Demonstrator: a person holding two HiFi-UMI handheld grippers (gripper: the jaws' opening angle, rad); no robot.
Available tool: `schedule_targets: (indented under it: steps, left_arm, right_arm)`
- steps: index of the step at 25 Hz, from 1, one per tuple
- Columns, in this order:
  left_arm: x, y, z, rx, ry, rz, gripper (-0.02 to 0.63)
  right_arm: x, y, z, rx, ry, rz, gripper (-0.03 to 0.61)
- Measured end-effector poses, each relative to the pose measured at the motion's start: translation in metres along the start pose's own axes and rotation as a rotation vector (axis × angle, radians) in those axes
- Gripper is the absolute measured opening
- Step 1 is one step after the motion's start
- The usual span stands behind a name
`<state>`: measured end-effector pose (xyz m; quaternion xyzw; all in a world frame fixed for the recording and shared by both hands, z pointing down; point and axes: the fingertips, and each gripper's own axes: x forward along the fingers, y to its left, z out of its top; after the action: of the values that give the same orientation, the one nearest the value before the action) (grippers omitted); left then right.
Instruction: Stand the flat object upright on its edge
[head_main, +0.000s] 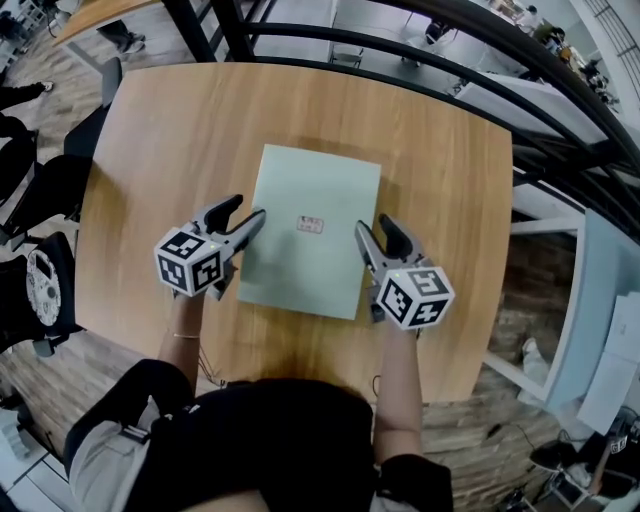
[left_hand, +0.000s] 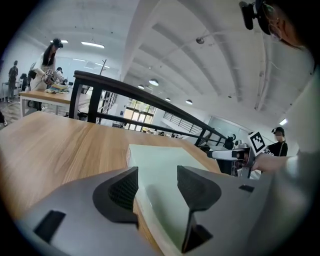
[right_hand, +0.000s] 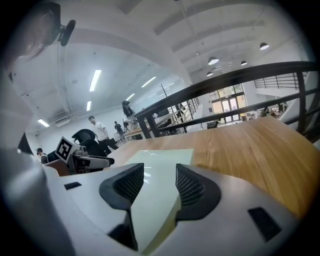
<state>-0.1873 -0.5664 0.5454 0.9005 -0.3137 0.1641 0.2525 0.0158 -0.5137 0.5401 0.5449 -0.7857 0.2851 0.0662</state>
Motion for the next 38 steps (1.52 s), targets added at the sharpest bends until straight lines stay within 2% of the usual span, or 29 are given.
schedule_targets:
  steps: [17, 20, 27, 38]
  left_arm:
    - [0.044, 0.025, -0.021, -0.11, 0.097, 0.001, 0.256]
    - [0.05, 0.019, -0.018, -0.124, 0.108, -0.009, 0.256]
    - [0.05, 0.015, -0.018, -0.085, 0.133, 0.027, 0.269]
    - [0.024, 0.0, 0.003, -0.082, 0.073, 0.041, 0.268]
  right_arm:
    - [0.046, -0.038, -0.033, 0.092, 0.13, 0.004, 0.23]
    - [0.047, -0.039, -0.03, 0.13, 0.123, 0.025, 0.23]
    - [0.046, -0.036, -0.026, 0.153, 0.108, 0.015, 0.23]
    - [0.018, -0.013, 0.0, 0.142, 0.033, 0.035, 0.221]
